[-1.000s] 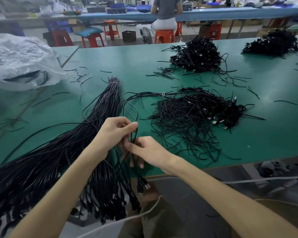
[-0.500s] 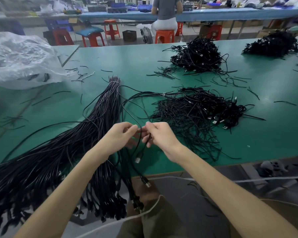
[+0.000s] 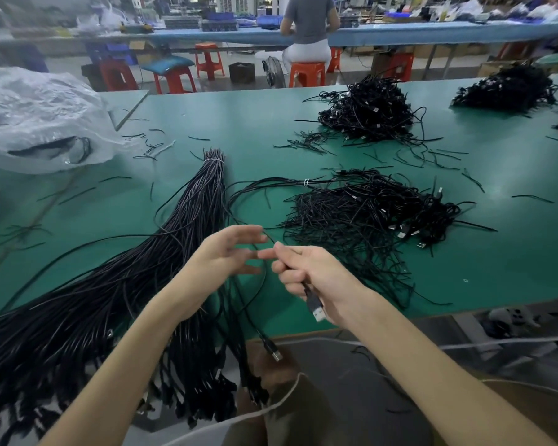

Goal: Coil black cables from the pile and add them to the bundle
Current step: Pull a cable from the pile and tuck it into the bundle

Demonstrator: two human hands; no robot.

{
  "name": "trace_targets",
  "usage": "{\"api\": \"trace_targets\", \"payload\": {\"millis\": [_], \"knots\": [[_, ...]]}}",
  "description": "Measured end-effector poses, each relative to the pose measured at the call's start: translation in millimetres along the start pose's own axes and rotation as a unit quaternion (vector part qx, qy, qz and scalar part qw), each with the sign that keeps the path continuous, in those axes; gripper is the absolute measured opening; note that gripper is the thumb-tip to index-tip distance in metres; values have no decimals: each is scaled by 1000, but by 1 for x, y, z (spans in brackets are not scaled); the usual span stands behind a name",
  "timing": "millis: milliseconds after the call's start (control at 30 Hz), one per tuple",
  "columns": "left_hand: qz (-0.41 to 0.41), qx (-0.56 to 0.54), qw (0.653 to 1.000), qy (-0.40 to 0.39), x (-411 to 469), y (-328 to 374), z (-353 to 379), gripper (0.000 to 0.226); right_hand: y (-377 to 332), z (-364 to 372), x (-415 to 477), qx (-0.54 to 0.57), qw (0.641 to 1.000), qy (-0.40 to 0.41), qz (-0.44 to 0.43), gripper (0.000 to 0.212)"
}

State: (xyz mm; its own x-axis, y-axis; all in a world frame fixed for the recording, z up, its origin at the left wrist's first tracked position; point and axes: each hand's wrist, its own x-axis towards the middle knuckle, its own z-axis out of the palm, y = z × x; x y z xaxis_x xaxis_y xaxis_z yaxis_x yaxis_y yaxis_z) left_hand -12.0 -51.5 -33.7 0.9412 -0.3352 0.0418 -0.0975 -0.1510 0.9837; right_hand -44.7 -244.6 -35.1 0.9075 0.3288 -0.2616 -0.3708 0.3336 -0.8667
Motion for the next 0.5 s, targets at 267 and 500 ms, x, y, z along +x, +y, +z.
{"api": "trace_targets", "payload": {"millis": [267, 500], "knots": [[82, 345, 922, 153, 55, -13, -14, 38, 15, 15, -33, -110, 983, -112, 91, 29], [83, 574, 811, -75, 157, -19, 5, 56, 15, 20, -28, -85, 987, -95, 95, 24]]}}
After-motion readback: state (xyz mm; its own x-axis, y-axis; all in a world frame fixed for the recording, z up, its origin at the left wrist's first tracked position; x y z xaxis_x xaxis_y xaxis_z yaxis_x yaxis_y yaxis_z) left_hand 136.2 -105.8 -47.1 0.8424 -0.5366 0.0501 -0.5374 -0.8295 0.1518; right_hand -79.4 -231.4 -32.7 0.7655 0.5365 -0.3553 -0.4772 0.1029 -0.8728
